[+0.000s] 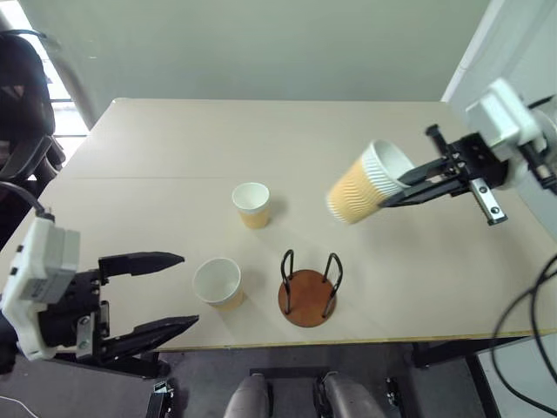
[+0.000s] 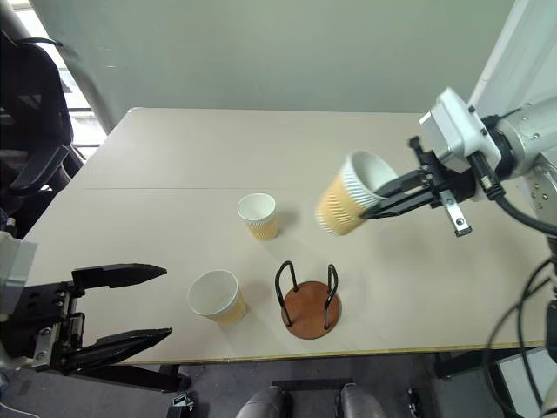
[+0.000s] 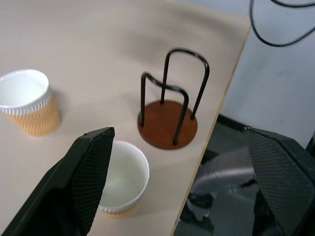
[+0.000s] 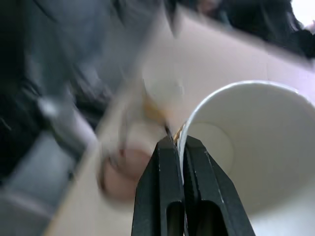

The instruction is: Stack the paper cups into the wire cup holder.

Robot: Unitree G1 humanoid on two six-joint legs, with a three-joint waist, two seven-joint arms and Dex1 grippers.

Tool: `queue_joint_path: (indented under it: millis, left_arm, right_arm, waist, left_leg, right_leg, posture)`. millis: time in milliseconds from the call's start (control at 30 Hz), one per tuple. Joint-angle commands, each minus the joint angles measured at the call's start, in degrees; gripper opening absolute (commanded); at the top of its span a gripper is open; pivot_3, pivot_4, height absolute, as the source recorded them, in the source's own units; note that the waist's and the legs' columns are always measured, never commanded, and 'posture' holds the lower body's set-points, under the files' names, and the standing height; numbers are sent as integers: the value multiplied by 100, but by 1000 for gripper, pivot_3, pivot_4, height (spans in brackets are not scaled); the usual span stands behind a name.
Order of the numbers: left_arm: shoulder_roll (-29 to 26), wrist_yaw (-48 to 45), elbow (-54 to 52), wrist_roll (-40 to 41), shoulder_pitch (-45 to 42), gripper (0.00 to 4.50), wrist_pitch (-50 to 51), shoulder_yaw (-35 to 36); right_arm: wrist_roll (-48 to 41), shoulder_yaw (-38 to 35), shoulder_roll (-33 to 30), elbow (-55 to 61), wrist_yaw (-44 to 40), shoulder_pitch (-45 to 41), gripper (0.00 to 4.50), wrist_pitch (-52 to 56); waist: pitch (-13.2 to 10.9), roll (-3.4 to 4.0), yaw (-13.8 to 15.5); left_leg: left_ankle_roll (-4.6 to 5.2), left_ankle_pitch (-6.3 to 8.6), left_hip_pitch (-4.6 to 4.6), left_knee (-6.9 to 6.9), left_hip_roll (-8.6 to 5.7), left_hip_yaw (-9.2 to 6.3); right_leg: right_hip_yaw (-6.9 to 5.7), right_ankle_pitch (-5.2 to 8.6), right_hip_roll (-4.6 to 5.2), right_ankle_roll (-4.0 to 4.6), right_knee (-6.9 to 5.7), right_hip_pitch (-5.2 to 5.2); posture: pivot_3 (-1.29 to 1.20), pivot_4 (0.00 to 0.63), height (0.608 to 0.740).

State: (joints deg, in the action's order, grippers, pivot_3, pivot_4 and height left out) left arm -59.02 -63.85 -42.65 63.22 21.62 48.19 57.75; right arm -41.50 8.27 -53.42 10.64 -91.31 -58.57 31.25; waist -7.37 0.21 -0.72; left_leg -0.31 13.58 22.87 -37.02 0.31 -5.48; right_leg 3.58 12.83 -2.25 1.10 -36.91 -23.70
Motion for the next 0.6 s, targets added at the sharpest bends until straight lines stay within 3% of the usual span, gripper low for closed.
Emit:
queue_joint_path:
  millis: [33,300,600]
  left_arm:
    - [36,-1,-116,21,7,4500,-121,83]
    - [57,41,-199,106,96,4500,-82,217]
    - [169,124,-378,209,364,4500,-53,470]
  right_arm:
    - [-169,118,289,615,248,168,19,373]
    - [1020,951,795,648,419,357,19,-90]
    - [1562,1160,791,529,75,543,19,-544]
  waist:
    - [1,-1,22]
    - [1,-2,16]
    - [1,-2,4]
  left_leg:
    - [-2,0,-1,-1,4,-1]
    - [-12,14,-2,-10,39,-2]
    - [-21,18,-3,-10,54,-1]
  right_leg:
    - [2,2,-6,3,0,4]
    - [6,-21,-37,28,-1,0]
    - [5,-33,-53,48,-2,-7]
  posture:
    - [0,150,740]
    - [0,150,740]
    - [0,150,740]
